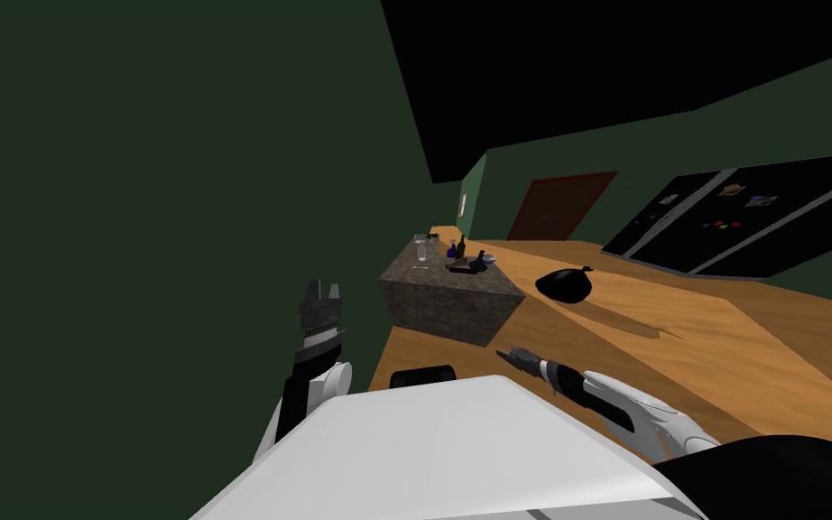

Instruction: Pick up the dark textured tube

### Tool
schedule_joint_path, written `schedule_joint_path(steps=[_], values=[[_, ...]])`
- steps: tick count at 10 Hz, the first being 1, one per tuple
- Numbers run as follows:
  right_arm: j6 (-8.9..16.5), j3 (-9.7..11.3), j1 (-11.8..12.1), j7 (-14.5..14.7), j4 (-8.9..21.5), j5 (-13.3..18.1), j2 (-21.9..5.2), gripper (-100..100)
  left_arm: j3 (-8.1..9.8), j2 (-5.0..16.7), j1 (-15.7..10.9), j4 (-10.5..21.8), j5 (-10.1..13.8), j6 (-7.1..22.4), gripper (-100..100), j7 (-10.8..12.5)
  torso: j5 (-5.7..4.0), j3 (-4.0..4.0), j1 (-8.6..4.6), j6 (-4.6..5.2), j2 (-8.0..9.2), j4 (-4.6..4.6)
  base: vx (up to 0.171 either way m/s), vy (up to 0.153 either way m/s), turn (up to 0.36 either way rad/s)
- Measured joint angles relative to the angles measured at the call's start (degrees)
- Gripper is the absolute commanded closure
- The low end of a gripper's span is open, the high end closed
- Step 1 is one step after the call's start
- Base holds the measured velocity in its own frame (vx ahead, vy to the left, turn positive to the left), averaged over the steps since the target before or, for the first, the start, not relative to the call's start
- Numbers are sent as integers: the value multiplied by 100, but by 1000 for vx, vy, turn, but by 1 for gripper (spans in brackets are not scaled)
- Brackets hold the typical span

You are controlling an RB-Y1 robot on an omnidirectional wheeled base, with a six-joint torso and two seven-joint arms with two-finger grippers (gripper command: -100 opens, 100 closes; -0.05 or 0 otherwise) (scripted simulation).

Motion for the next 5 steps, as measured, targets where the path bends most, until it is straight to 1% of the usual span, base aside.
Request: schedule_joint_path(steps=[1,2,3,4,5], values=[[-48,20,-51,18,179,27,-13,-100,0,0,0,0,0,0,0,0,-2,-1,-6,1,-1,0,1,27,161],[-65,53,-43,57,259,130,-180,-100,0,0,0,0,0,0,0,0,0,-2,-3,-4,-4,0,3,23,112],[-103,88,-101,82,415,196,-263,-100,0,0,0,0,0,0,0,0,-1,-3,-4,0,-5,-1,3,9,-12],[-132,119,-158,69,529,219,-304,-100,0,0,0,0,0,0,0,0,-2,-2,-7,2,-4,-1,8,31,159],[-152,243,-326,45,718,355,-445,-100,0,0,0,0,0,0,0,0,-1,-5,-2,-5,-8,-1,13,22,122]])
